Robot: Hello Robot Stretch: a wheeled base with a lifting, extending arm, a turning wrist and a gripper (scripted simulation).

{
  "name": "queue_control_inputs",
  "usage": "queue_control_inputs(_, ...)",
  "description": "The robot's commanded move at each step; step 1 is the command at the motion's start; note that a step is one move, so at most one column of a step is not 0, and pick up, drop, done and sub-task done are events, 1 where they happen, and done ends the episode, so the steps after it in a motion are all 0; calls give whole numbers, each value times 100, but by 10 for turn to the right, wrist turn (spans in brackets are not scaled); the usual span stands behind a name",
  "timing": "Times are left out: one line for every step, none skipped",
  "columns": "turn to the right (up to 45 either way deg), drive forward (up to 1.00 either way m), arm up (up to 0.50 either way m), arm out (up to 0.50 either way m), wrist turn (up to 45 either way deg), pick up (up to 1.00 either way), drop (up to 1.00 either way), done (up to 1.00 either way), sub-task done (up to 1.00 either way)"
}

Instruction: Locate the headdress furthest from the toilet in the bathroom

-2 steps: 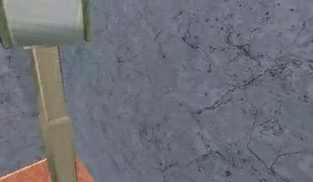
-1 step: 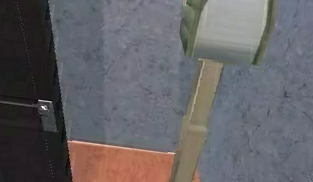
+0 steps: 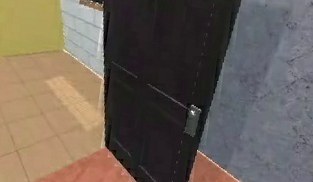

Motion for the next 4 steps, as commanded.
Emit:
queue_control_inputs(-450, 0, 0, 0, 0, 0, 0, 0, 0)
queue_control_inputs(0, 10, 0, 0, 0, 0, 0, 0, 0)
queue_control_inputs(-120, 0, 0, 0, 0, 0, 0, 0, 0)
queue_control_inputs(-30, 0, 0, 0, 0, 0, 0, 0, 0)
